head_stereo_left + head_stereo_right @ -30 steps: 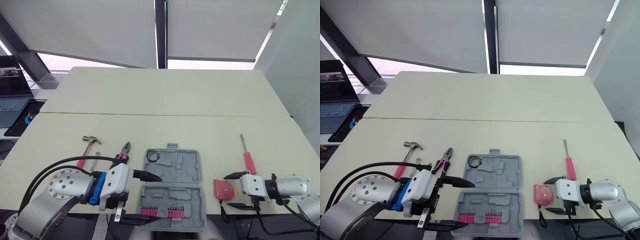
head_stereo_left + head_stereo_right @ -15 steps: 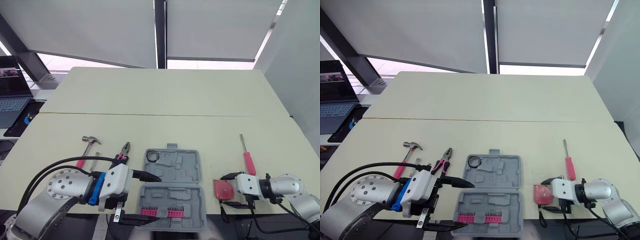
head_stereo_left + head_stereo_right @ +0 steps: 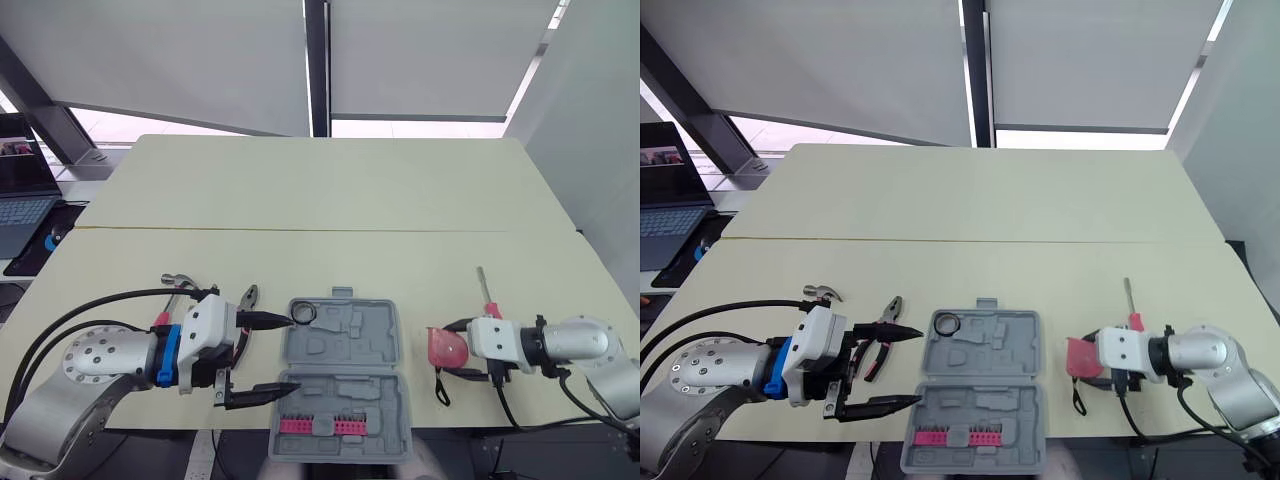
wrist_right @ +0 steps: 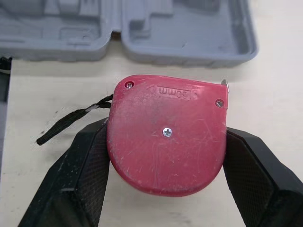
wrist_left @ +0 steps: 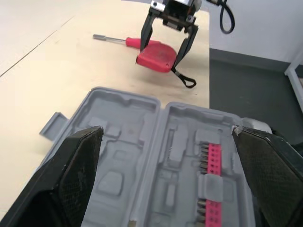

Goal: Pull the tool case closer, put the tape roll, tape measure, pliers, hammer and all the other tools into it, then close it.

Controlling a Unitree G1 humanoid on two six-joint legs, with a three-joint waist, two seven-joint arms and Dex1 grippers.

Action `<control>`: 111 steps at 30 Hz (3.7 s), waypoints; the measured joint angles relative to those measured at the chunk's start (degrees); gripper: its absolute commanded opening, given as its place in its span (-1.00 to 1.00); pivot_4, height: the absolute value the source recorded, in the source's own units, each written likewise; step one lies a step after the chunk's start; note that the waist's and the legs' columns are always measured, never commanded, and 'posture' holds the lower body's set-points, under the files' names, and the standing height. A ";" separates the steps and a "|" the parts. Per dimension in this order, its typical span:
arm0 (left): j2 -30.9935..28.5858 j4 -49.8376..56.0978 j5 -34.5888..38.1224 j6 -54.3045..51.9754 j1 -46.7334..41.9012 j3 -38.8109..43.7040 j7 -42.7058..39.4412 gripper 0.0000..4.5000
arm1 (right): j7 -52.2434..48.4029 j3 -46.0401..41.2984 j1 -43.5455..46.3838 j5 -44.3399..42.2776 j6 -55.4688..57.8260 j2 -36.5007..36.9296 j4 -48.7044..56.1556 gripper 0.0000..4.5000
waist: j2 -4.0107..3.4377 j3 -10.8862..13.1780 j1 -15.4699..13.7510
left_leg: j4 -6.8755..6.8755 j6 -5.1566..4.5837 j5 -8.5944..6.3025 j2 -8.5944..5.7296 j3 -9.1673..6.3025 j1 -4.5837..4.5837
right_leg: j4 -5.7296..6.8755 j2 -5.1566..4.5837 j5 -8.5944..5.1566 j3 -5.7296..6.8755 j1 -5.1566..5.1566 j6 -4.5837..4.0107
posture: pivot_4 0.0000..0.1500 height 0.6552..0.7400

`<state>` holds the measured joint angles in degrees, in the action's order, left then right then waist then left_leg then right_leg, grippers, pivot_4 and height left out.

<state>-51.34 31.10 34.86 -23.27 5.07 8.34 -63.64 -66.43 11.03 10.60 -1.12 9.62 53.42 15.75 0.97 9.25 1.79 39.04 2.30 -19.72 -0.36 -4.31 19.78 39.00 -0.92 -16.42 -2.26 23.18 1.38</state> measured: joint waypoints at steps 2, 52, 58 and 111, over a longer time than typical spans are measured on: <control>0.16 -0.98 -1.02 -0.11 -1.69 -0.23 1.19 1.00 | -0.57 2.88 6.55 0.95 7.24 -1.28 3.97 0.39 | 0.01 0.00 -0.07 | 0.00 0.00 0.00 0.02 -0.08 0.01 | 0.00 0.01 0.00 0.08 -0.01 0.00 | 1.00 1.00; 5.50 -2.69 -8.49 -1.07 -7.91 -10.20 6.54 1.00 | -8.79 28.43 35.12 17.55 13.33 -21.27 -24.14 0.83 | 0.01 0.02 0.01 | 0.00 0.03 0.01 -0.09 -0.04 0.14 | -0.02 -0.20 0.01 0.12 0.17 -0.01 | 1.00 1.00; 5.51 -2.66 -8.51 -1.07 -7.68 -10.25 6.51 1.00 | -8.52 26.79 35.13 17.23 12.85 -21.88 -24.37 0.99 | 0.00 0.02 0.02 | 0.00 0.03 0.01 -0.09 -0.04 0.14 | -0.02 -0.20 0.01 0.12 0.17 -0.01 | 1.00 1.00; 5.34 -2.63 -6.61 -1.81 -9.46 -10.02 5.34 1.00 | 3.14 8.32 16.51 1.02 -5.48 -23.26 -32.65 -0.35 | 0.00 0.02 -0.04 | -0.02 0.02 0.01 -0.08 0.02 0.07 | -0.02 -0.19 0.01 0.05 0.10 -0.01 | 1.00 1.00</control>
<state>-45.99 28.47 28.25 -25.08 -4.39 -1.68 -58.30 -63.29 19.34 27.11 -0.10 4.14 30.16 -16.90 0.97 9.27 1.75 39.02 2.32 -19.71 -0.44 -4.29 19.85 38.99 -1.10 -16.41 -2.21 23.28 1.37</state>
